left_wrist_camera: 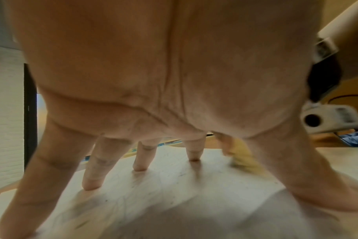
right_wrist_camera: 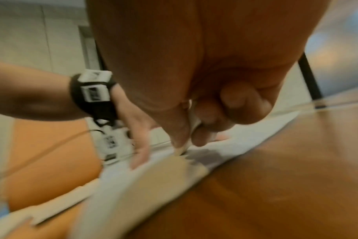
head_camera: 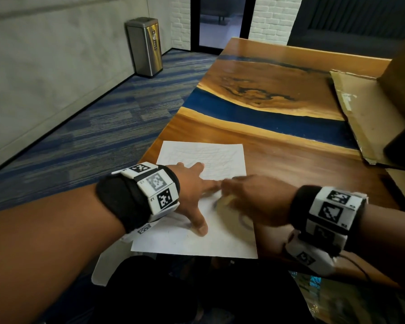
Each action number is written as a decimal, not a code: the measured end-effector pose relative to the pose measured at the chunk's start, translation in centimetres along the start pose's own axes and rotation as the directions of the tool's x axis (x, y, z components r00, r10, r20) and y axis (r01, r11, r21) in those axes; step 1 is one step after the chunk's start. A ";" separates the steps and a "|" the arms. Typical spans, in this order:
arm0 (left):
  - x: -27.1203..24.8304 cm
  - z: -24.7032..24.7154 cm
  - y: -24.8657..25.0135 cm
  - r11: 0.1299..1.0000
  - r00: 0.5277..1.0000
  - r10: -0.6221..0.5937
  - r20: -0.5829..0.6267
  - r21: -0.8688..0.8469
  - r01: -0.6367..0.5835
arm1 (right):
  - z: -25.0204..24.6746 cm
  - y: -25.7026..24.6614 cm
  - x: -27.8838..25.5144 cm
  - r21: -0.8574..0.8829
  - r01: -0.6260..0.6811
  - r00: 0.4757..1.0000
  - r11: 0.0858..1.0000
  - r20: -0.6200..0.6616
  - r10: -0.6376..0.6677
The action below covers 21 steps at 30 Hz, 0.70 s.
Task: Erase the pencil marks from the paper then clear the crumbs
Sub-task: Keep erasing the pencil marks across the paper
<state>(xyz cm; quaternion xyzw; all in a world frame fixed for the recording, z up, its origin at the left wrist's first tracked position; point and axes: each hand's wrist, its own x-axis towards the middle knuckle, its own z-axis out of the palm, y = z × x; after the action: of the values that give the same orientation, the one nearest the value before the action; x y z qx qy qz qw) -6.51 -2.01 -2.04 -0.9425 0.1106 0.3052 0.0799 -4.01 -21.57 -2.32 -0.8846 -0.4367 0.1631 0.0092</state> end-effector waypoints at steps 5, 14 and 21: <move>0.3 0.0 0.0 1.000 1.000 0.002 -0.018 0.021 -0.002 | -0.2 0.7 0.8 0.022 -0.089 0.995 0.996 -0.052 0.090; 0.2 -0.3 0.2 1.000 1.000 -0.011 0.007 0.023 0.011 | -1.0 2.7 0.1 -0.013 -0.147 0.989 0.989 -0.034 0.147; 0.1 -0.7 0.5 0.999 0.999 -0.010 0.035 0.031 0.009 | -0.5 1.6 -0.6 0.044 0.067 0.994 0.997 0.086 -0.070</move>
<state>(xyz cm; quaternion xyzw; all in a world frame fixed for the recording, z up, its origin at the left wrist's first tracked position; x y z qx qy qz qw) -6.14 -2.63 -1.58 -0.9362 0.1094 0.3194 0.0980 -2.97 -22.92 -1.99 -0.8608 -0.4633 0.2103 0.0139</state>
